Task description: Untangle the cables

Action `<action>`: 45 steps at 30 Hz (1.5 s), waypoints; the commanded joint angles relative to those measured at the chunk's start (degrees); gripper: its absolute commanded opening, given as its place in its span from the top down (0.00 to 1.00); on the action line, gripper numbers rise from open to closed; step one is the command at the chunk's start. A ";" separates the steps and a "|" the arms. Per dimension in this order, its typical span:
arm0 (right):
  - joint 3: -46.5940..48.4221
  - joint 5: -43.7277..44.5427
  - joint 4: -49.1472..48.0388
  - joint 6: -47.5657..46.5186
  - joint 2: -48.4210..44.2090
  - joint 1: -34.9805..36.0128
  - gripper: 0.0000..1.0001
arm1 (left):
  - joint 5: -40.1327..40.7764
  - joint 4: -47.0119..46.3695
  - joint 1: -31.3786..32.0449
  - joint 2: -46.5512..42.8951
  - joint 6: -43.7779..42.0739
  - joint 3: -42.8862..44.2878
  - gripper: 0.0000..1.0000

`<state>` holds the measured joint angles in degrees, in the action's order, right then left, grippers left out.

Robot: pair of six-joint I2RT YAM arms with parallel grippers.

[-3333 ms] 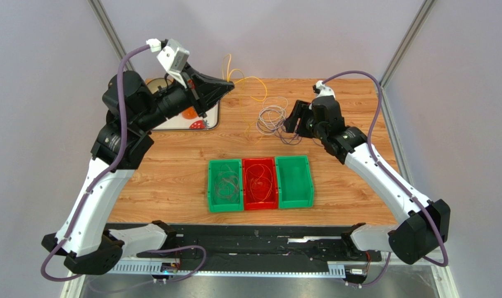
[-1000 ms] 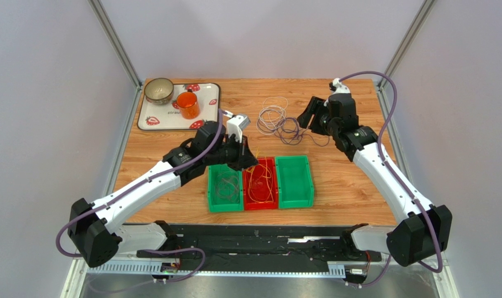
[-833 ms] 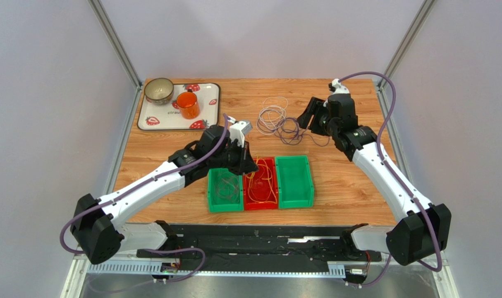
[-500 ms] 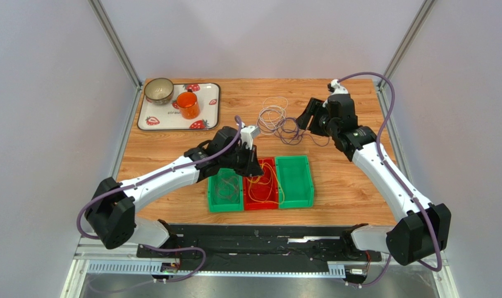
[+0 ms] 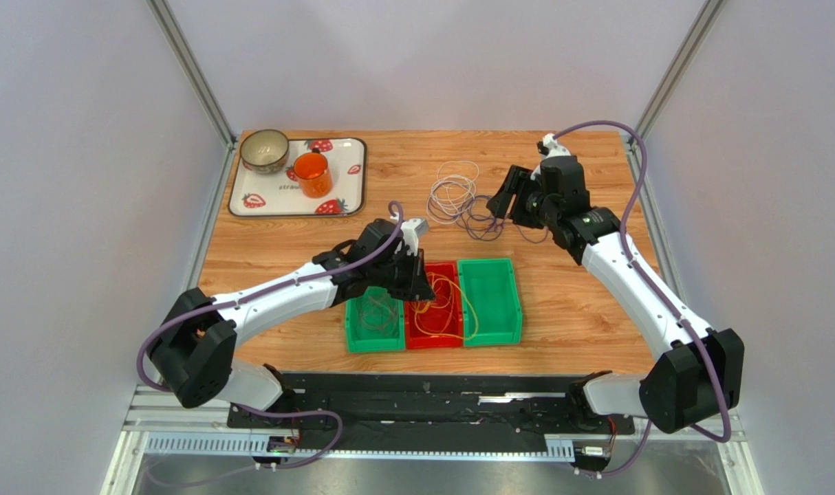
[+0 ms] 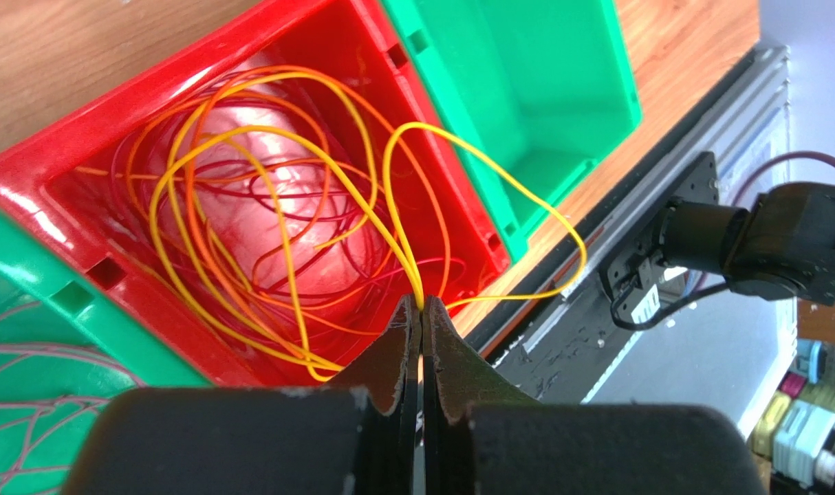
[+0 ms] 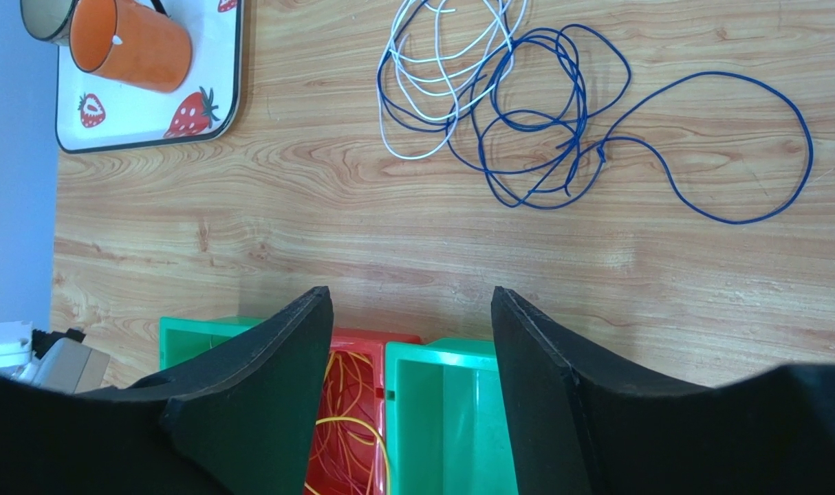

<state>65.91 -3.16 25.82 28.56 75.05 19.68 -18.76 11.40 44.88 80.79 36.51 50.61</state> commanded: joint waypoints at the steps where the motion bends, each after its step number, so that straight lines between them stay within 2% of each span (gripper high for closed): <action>1: 0.54 -1.59 -2.09 -1.22 0.19 -0.35 0.39 | 3.12 0.81 -0.15 1.03 1.72 0.71 1.00; 4: 0.62 -2.90 -2.09 -1.05 0.27 -0.35 0.39 | 2.86 1.61 -0.32 1.91 1.28 1.94 0.82; 5: 0.71 -3.43 -2.18 -0.35 0.36 -0.35 0.39 | 2.77 1.70 -0.32 2.00 1.19 2.21 0.65; 8: 0.71 -7.64 -1.66 1.50 0.72 -0.35 0.41 | 2.77 2.57 -0.32 1.82 0.67 3.61 0.54; 12: -1.04 -14.84 -1.04 4.84 0.28 0.00 0.43 | 4.17 6.17 -0.32 0.69 -0.56 7.12 0.51; 23: -7.81 -18.28 6.69 3.52 -7.10 4.04 0.48 | 15.94 24.89 -1.20 -3.18 -6.62 16.36 0.48; 28: -10.98 -17.94 9.41 3.52 -7.72 8.79 0.51 | 17.00 27.26 -3.31 -7.05 -9.08 16.62 0.48; 37: -12.30 -11.44 13.02 2.82 -6.58 16.96 0.52 | 18.68 34.38 -8.41 -12.85 -12.77 18.65 0.48; 45: -11.77 -8.18 14.87 2.12 -2.02 20.21 0.57 | 26.06 39.58 -9.55 -16.98 -17.17 18.65 0.49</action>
<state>53.47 -13.58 40.05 31.66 71.13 38.50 3.01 47.51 36.18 66.19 22.98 67.70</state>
